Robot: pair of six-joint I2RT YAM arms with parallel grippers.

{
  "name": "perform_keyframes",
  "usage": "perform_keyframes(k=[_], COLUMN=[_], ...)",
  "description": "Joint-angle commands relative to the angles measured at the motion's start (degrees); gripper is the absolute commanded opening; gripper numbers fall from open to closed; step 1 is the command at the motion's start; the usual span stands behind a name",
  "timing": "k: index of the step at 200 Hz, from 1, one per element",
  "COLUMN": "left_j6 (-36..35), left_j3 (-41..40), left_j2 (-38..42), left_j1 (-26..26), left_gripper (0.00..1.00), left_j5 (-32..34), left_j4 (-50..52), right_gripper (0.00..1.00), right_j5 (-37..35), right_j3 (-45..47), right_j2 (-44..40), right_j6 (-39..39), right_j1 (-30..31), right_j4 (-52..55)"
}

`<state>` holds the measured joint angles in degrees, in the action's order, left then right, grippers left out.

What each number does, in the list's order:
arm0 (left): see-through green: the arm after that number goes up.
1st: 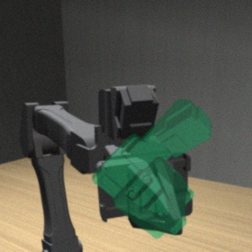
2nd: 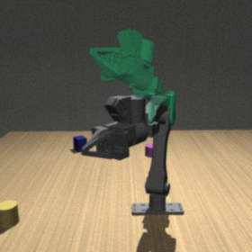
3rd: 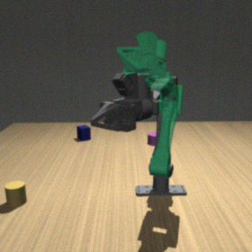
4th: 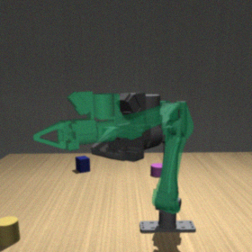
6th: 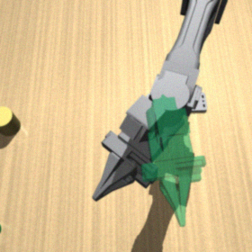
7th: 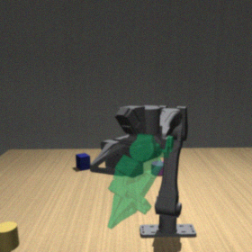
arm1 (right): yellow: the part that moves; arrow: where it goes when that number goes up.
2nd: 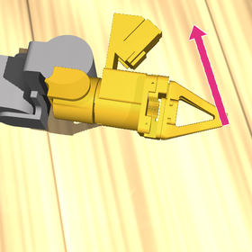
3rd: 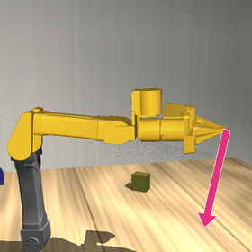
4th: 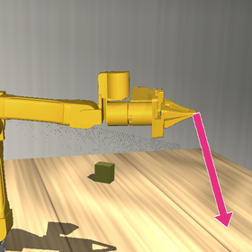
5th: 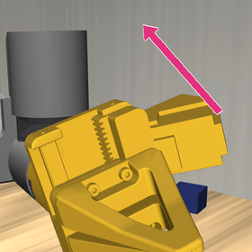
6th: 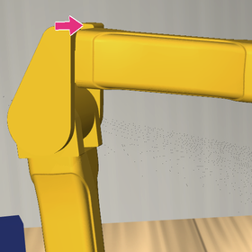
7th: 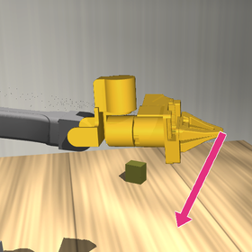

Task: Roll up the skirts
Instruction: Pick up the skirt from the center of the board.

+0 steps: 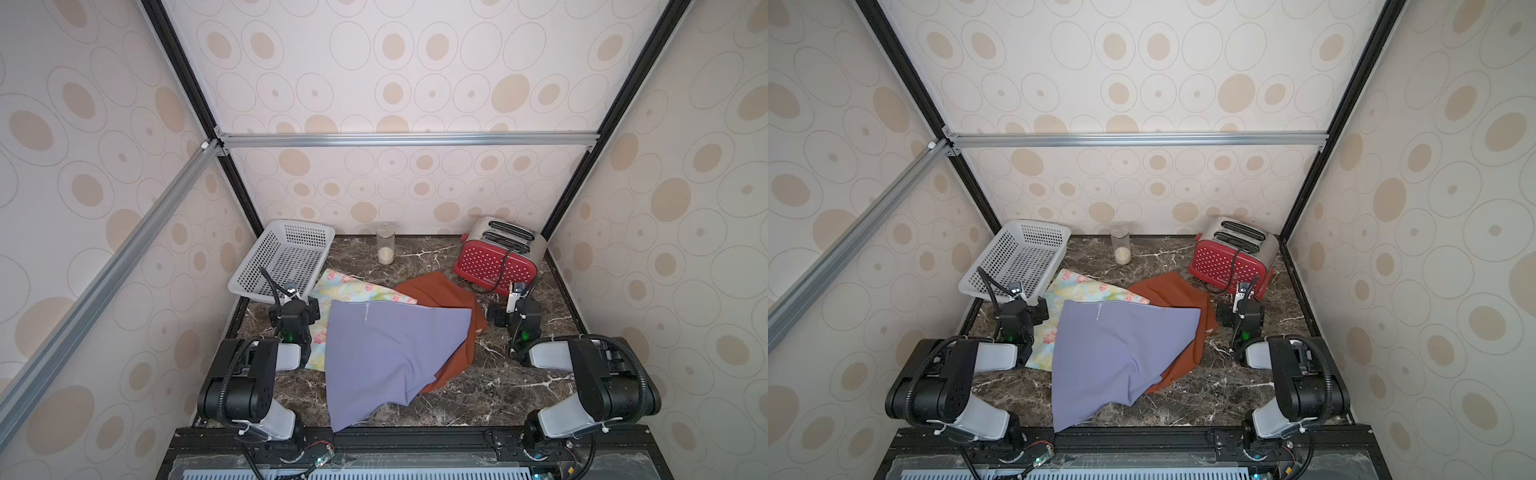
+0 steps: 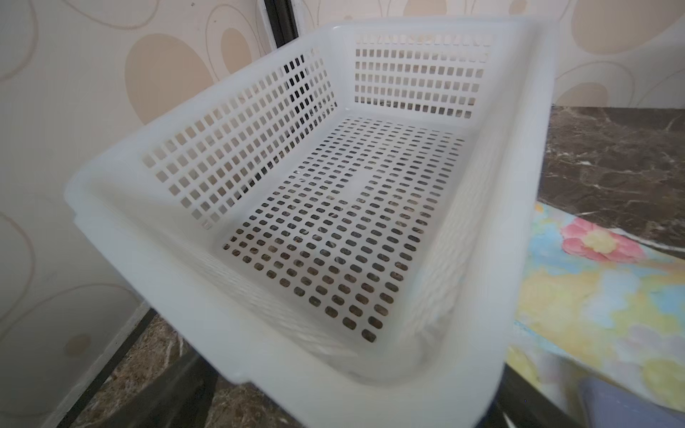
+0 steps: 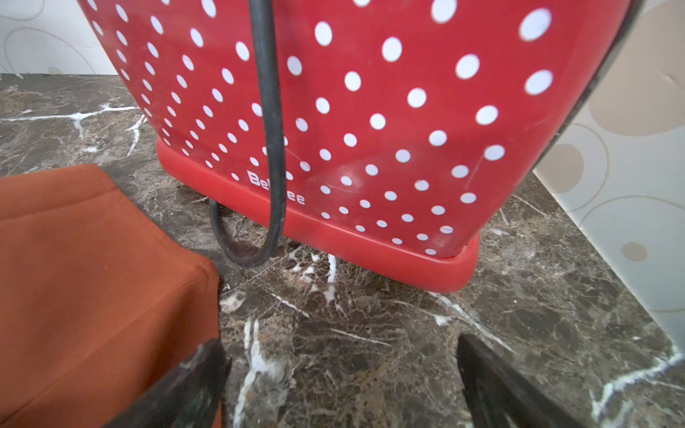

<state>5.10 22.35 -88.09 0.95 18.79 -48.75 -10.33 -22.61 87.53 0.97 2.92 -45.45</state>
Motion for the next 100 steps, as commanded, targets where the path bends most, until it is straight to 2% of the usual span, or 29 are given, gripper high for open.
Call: perform_keyframes(k=[1, 100], left_j6=[-0.8, -0.7], left_j3=[1.1, 1.5], left_j2=[-0.1, -0.4], left_j1=[-0.5, -0.5], left_gripper=[0.99, 0.99], left_j5=[0.5, 0.4], left_j4=[-0.9, -0.5], right_gripper=[1.00, 1.00], right_j5=[-0.3, -0.4], right_j3=[-1.0, -1.0], right_j2=[0.5, 0.6], right_j6=[-0.5, -0.5], right_j1=[0.5, 0.5], right_j4=[-0.9, -0.8])
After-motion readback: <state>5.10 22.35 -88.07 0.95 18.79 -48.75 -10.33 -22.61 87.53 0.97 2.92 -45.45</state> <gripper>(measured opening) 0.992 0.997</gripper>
